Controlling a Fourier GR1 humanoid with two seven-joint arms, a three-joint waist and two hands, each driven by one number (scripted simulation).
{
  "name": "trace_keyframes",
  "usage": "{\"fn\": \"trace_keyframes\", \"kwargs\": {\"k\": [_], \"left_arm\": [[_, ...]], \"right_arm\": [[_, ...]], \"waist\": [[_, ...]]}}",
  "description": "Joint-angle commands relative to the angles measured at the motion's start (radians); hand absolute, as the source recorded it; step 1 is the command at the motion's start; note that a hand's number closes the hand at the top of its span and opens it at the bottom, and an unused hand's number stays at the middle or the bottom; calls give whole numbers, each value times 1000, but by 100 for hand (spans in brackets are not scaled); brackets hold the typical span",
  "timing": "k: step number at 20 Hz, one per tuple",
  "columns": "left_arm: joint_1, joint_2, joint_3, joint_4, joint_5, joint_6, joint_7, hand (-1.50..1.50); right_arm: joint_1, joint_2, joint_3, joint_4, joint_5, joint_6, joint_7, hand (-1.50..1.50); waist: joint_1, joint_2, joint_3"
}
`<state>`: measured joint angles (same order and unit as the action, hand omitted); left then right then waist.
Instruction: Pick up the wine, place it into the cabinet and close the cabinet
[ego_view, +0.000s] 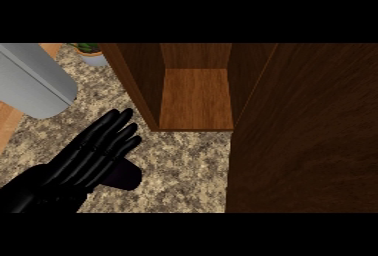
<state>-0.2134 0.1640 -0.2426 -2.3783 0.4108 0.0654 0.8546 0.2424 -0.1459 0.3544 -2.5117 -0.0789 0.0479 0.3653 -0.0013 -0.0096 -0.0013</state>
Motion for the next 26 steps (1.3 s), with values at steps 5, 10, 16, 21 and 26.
{"fn": "trace_keyframes", "kwargs": {"k": [5, 10, 16, 21, 26], "left_arm": [[4, 53, 202, -90, 147, -100, -29, -150], [58, 76, 277, -72, 183, -174, -39, -150], [73, 82, 390, 48, 225, -257, -97, -150], [129, 72, 407, 128, 241, -356, -160, -150], [163, 105, 469, 242, 267, -467, -211, -150]], "right_arm": [[-10, -5, 4, -162, -20, -34, 91, -150], [24, -35, 15, -217, -16, -33, 126, -150], [44, -53, 22, -260, -14, -44, 130, -150], [-62, -36, 10, -231, -22, -75, 183, -150], [-21, -49, -9, -220, -41, -53, 131, -150]], "waist": [[1, 6, -1], [-1, 4, -1], [-7, 4, 0], [-2, 8, 0], [-9, 8, 1]]}}
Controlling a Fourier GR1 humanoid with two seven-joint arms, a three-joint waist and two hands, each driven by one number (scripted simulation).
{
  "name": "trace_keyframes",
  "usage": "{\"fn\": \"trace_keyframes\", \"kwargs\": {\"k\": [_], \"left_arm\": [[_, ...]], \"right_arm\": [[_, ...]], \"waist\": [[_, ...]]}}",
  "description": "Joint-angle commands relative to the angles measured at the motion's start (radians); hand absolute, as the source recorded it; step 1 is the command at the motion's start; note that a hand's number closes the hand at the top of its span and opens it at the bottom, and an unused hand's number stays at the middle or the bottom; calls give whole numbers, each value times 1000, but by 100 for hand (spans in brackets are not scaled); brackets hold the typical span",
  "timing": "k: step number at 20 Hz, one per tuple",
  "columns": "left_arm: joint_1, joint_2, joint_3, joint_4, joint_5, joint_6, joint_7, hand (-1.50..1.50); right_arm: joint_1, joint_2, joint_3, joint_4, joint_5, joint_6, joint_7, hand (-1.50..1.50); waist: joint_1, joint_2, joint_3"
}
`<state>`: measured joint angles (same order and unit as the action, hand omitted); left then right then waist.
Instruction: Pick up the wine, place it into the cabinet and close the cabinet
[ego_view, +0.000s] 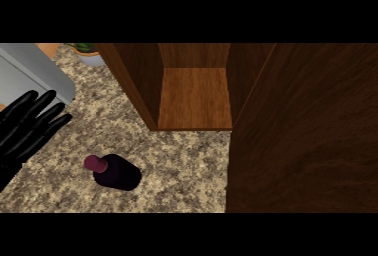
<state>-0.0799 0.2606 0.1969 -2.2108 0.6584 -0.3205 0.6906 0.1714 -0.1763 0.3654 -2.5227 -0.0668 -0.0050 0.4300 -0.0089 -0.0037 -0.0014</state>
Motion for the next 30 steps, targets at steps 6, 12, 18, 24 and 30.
{"fn": "trace_keyframes", "kwargs": {"k": [6, 12, 18, 24, 30], "left_arm": [[42, -1, 8, 188, -79, -172, -127, -150], [102, -55, -12, 260, -156, -239, -228, -150], [41, -121, -64, 438, -354, -262, -362, -150], [-5, -53, 13, 596, -362, -317, -454, -150], [-1, -87, -16, 755, -528, -312, -644, -150]], "right_arm": [[-23, -14, 9, -231, -30, -38, 167, -150], [16, -28, 12, -288, -37, -37, 166, -150], [29, -29, 44, -253, -15, -39, 122, -150], [-19, -34, -18, -254, -61, -56, 162, -150], [-16, -40, 25, -277, -34, -53, 165, -150]], "waist": [[-1, 2, 0], [-8, -1, 0], [-23, 1, 1], [-11, 3, 0], [-21, 1, -1]]}}
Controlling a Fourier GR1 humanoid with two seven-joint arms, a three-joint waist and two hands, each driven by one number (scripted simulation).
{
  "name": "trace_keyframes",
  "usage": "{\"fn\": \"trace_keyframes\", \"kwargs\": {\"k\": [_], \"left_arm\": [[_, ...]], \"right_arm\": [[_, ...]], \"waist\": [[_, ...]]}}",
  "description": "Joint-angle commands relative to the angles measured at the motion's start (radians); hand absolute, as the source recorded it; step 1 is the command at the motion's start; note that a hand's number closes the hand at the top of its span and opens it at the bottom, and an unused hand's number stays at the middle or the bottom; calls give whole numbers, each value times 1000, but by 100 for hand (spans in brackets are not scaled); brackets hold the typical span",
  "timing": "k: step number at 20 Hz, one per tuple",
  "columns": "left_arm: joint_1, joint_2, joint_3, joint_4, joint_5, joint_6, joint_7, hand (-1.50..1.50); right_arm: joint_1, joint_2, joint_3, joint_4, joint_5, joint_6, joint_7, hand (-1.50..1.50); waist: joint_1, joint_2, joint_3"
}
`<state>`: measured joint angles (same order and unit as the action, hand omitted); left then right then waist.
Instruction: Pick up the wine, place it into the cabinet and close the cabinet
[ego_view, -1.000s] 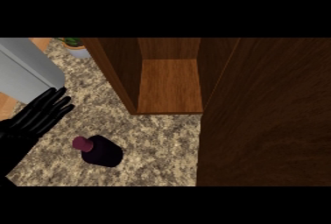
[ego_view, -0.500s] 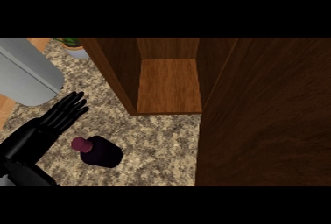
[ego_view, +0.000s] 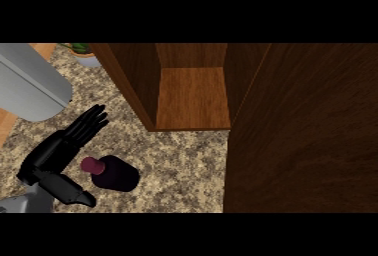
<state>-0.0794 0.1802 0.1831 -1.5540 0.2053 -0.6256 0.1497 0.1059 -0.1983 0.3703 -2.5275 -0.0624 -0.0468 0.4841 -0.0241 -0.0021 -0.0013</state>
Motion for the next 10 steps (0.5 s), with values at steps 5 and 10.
{"fn": "trace_keyframes", "kwargs": {"k": [5, 10], "left_arm": [[-36, 7, -18, 210, -139, -7, -172, -150], [-8, -27, -62, 318, -214, -8, -312, -150]], "right_arm": [[26, -35, -46, -279, -85, -13, 156, -150], [86, -27, -4, -238, -59, 4, 64, -150]], "waist": [[1, 0, 0], [1, 0, 1]]}}
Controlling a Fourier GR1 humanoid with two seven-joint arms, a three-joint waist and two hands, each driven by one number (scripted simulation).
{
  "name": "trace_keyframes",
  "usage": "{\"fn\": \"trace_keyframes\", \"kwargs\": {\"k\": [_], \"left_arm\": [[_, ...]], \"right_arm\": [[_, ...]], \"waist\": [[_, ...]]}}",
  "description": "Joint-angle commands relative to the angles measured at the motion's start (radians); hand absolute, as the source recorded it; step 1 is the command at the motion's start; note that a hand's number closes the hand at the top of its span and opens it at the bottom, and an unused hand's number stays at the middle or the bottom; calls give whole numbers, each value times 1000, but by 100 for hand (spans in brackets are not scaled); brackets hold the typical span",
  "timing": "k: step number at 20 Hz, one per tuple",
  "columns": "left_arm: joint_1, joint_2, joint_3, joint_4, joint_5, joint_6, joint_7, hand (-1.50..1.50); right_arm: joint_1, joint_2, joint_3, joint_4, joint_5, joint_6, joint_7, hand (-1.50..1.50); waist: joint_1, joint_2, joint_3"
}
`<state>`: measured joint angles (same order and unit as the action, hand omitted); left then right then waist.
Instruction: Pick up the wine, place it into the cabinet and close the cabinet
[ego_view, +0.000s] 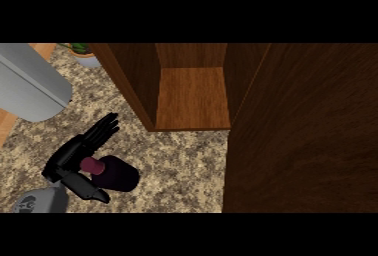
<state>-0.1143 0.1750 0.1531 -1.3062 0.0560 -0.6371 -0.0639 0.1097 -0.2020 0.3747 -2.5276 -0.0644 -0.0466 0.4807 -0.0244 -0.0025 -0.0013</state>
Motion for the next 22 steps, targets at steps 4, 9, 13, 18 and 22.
{"fn": "trace_keyframes", "kwargs": {"k": [4, 9, 13, 18, 22], "left_arm": [[2, 17, -31, 211, -119, -12, -213, -150], [-15, -2, -49, 221, -129, 0, -225, -150], [-53, -1, -71, 341, -197, 25, -315, -150], [-48, -29, -35, 433, -161, 31, -358, -150], [-55, -40, -9, 469, -126, 22, -359, -150]], "right_arm": [[80, -7, 7, -227, -42, -8, 43, -150], [81, -19, 18, -267, -43, -10, 95, -150], [-8, -7, -4, -217, -44, -26, 124, -150], [55, -5, 49, -243, -6, -36, 98, -150], [28, -28, -6, -242, -40, -20, 89, -150]], "waist": [[-4, 2, 0], [6, -1, 0], [9, 2, 0], [2, 0, 0], [7, 0, 1]]}}
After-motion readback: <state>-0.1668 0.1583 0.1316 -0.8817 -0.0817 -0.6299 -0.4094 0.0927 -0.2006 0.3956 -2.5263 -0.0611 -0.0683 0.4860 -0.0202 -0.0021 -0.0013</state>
